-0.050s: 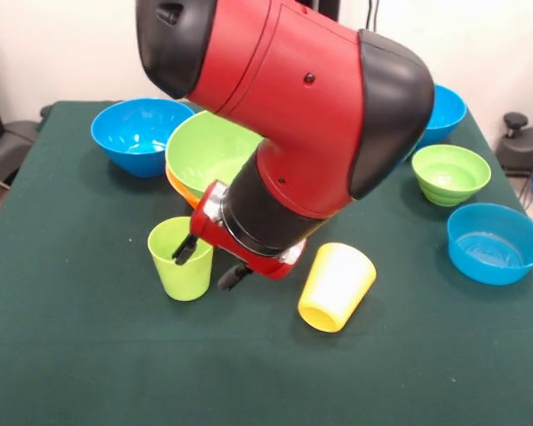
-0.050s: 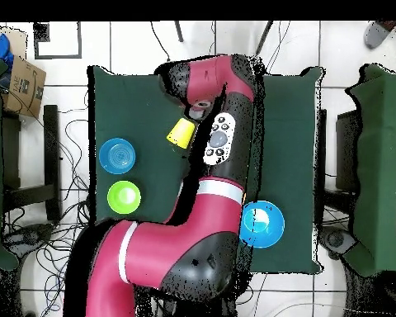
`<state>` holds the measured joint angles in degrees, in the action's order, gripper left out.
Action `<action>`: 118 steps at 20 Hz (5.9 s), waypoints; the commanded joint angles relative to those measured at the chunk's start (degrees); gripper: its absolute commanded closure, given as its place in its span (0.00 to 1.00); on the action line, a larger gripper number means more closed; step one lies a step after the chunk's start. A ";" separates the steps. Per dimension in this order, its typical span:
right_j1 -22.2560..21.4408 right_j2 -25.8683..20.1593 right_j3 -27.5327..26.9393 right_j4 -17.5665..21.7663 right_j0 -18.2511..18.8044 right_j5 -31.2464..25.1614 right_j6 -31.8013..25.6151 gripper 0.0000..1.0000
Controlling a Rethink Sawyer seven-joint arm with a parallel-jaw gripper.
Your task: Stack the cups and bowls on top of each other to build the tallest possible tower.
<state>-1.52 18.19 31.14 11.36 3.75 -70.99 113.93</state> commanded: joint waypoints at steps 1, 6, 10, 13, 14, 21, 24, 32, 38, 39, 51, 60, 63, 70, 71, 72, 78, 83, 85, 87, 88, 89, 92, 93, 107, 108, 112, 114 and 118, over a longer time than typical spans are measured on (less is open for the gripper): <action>0.62 -4.67 10.57 4.14 2.45 5.68 -14.73 0.00; 0.88 -5.35 11.45 3.48 3.29 3.74 -15.44 0.00; 1.37 -5.28 11.35 3.65 3.52 1.60 -15.84 0.00; 1.20 -5.15 12.26 3.77 3.59 0.98 -15.62 0.00; 1.26 -5.15 12.25 3.76 3.62 0.75 -15.60 0.00; 0.37 -5.45 14.31 2.87 3.84 -0.24 -14.14 0.00; 0.21 -5.81 14.35 2.45 3.95 -0.56 -13.69 0.00; -0.98 -6.46 14.79 1.51 3.56 -3.26 -13.59 0.00; -0.78 -6.86 13.52 0.91 3.10 -5.72 -13.00 0.00; -0.69 -6.95 13.22 0.78 3.04 -6.06 -12.73 0.00; 1.44 -8.90 6.71 -1.72 2.23 -12.83 -8.15 0.00; 3.48 -9.90 0.66 -3.26 2.15 -18.04 -6.31 0.00; 3.49 -10.71 0.68 -4.28 2.42 -17.42 -5.42 0.00; 1.65 -14.14 6.90 -8.52 4.24 -8.60 -3.36 0.00; 1.14 -14.68 8.42 -9.13 4.59 -6.81 -3.47 0.00; 0.83 -15.02 9.43 -9.54 4.84 -5.56 -3.57 0.00; -2.57 -18.08 18.79 -12.00 7.39 3.69 -6.46 0.00; -4.32 -19.51 24.08 -11.98 9.07 8.82 -8.95 0.00; -4.50 -19.63 24.69 -11.15 9.41 9.48 -9.98 0.00; -4.67 -19.64 25.12 -10.23 9.74 10.00 -10.40 0.00; -4.96 -19.58 25.66 -9.77 9.85 10.19 -10.56 0.00; -5.19 -19.23 25.84 -8.95 9.85 9.96 -11.10 0.00; -5.52 -18.34 26.09 -7.30 9.75 9.50 -11.81 0.00; -5.62 -17.80 26.17 -6.56 9.65 9.27 -12.10 0.00; -5.33 -15.91 25.39 -0.24 9.13 7.82 -11.76 0.00; -5.25 -15.88 24.88 0.11 9.02 7.29 -11.75 0.00; -5.26 -13.66 21.49 3.28 7.19 3.65 -11.96 0.00; -5.10 -12.66 19.95 4.73 6.45 2.38 -12.20 0.00; -4.16 -10.77 17.38 7.67 5.26 3.02 -11.04 0.00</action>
<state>-6.17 8.37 51.95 11.74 11.70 -65.03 113.93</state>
